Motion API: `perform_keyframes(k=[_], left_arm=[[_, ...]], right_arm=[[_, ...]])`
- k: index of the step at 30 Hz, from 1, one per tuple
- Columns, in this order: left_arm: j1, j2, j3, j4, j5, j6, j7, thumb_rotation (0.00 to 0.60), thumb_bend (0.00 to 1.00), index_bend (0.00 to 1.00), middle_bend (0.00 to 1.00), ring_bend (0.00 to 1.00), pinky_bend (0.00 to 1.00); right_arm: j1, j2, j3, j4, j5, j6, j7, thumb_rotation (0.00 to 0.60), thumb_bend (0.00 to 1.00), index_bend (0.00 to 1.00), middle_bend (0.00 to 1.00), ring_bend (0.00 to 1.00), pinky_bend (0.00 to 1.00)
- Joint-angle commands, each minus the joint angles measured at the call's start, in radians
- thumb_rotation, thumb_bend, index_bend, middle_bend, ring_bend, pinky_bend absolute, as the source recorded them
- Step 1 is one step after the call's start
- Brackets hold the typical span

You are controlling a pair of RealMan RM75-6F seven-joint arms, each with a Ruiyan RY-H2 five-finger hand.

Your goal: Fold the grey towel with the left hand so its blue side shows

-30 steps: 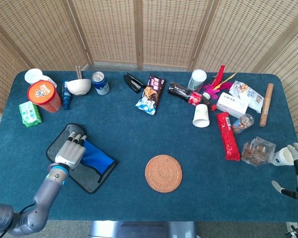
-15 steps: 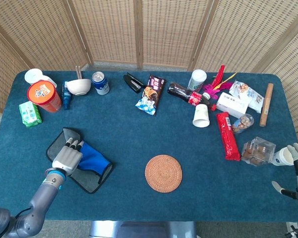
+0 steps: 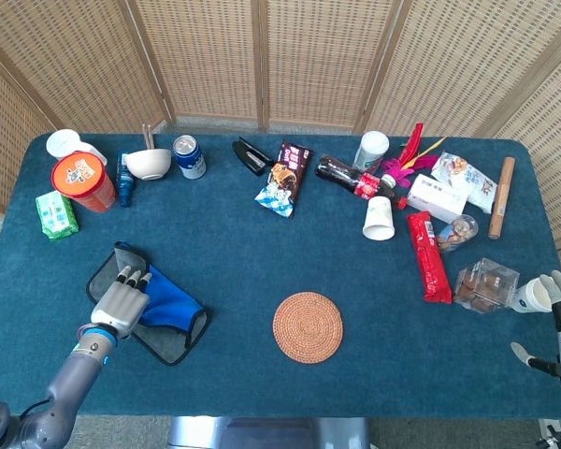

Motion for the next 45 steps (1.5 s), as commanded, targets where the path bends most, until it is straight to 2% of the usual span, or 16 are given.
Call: perform_keyframes(k=[1,21,32,45], left_arm=[[0.005,0.000,0.002,0.002,0.007,0.002,0.000,0.600,0.47,0.47,0.00,0.00,0.00],[0.046,0.008,0.029,0.000,0.042,0.025,0.017,0.600,0.47,0.46,0.00,0.00,0.00],[0.064,-0.005,0.027,0.016,0.047,0.020,0.022,0.600,0.47,0.45,0.00,0.00,0.00],[0.067,0.027,0.027,-0.007,0.066,-0.016,0.008,0.600,0.47,0.32,0.00,0.00,0.00]], right_arm=[[0.000,0.000,0.001,0.001,0.002,0.000,0.000,0.600,0.00,0.00,0.00,0.00,0.00],[-0.004,0.000,-0.002,-0.001,-0.004,0.006,0.000,0.600,0.00,0.00,0.00,0.00,0.00],[-0.007,0.000,-0.004,-0.003,-0.009,0.010,-0.001,0.600,0.00,0.00,0.00,0.00,0.00],[-0.009,0.001,-0.005,-0.005,-0.015,0.014,0.003,0.600,0.00,0.00,0.00,0.00,0.00]])
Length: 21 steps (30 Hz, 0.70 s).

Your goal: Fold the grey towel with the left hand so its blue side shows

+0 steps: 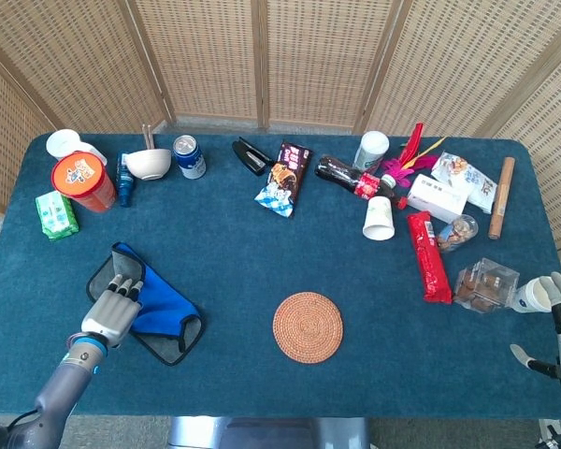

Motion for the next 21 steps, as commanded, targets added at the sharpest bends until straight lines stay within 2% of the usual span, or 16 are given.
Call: perform_keyframes(k=[1,12,17,21], left_arm=[[-0.001,0.008,0.002,-0.006,0.005,-0.012,-0.005,0.600,0.47,0.31,0.00,0.00,0.00],[0.009,0.054,0.005,-0.036,0.053,-0.025,-0.045,0.600,0.47,0.27,0.00,0.00,0.00],[0.043,0.091,-0.018,-0.006,0.216,-0.048,-0.178,0.600,0.47,0.25,0.00,0.00,0.00],[0.050,0.102,-0.047,0.032,0.275,-0.069,-0.249,0.600,0.47,0.24,0.00,0.00,0.00]], right_arm=[[0.000,0.000,0.000,-0.001,-0.001,0.001,0.000,0.600,0.00,0.00,0.00,0.00,0.00],[-0.001,0.002,-0.002,-0.004,-0.007,0.003,0.002,0.600,0.00,0.00,0.00,0.00,0.00],[-0.002,0.002,-0.005,-0.005,-0.013,0.005,0.002,0.600,0.00,0.00,0.00,0.00,0.00],[-0.003,0.002,-0.007,-0.006,-0.017,0.006,0.000,0.600,0.00,0.00,0.00,0.00,0.00]])
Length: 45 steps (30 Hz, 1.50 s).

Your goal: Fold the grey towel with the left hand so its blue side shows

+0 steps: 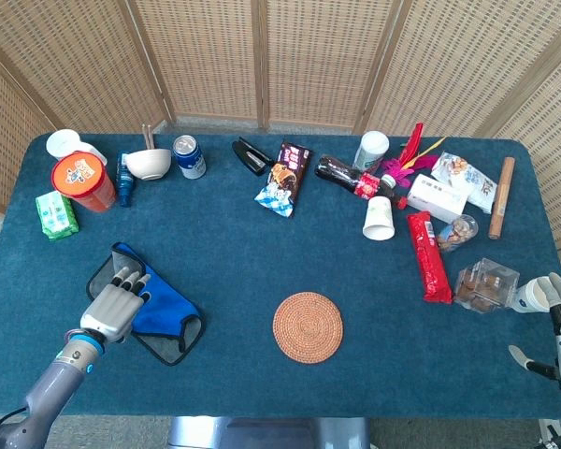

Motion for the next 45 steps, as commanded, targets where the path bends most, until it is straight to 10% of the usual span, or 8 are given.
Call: perform_keyframes(k=[1,18,45], left_arm=[[0.016,0.021,-0.038,0.050,0.077,-0.032,-0.089,0.600,0.47,0.24,0.00,0.00,0.00],[-0.044,-0.028,-0.164,0.302,0.011,-0.193,-0.187,0.600,0.47,0.29,0.00,0.00,0.00],[-0.123,-0.137,-0.165,0.531,-0.218,-0.293,-0.079,0.600,0.47,0.39,0.00,0.00,0.00]], right_arm=[[0.000,0.000,0.000,-0.001,-0.001,0.001,-0.001,0.600,0.00,0.00,0.00,0.00,0.00],[0.002,-0.002,0.002,0.005,0.008,-0.006,-0.002,0.600,0.00,0.00,0.00,0.00,0.00],[0.013,-0.019,0.004,0.018,0.031,-0.031,-0.032,0.600,0.00,0.00,0.00,0.00,0.00]])
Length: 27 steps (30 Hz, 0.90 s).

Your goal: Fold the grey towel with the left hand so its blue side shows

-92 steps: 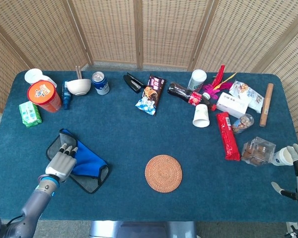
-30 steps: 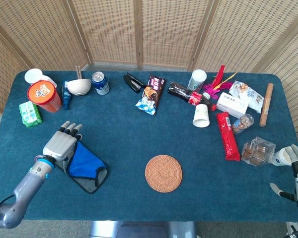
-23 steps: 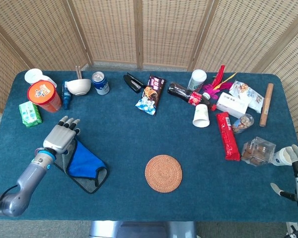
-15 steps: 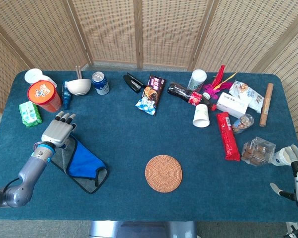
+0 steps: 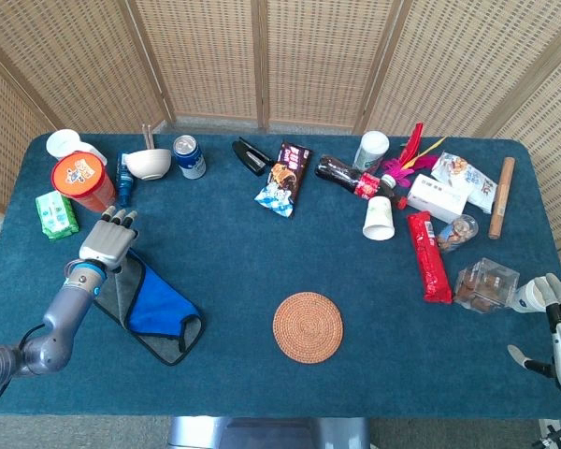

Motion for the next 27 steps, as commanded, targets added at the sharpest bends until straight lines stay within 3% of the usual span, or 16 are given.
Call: perform_keyframes(k=[1,27], left_arm=[[-0.005,-0.007,0.003,0.002,-0.014,-0.005,0.004,0.600,0.47,0.39,0.00,0.00,0.00],[-0.009,0.036,0.027,-0.041,0.010,-0.017,-0.034,0.600,0.47,0.57,0.00,0.00,0.00]], right_arm=[[0.000,-0.001,0.000,0.000,0.001,0.000,-0.001,0.600,0.00,0.00,0.00,0.00,0.00],[0.003,-0.004,-0.001,0.000,0.001,-0.006,-0.005,0.600,0.00,0.00,0.00,0.00,0.00]])
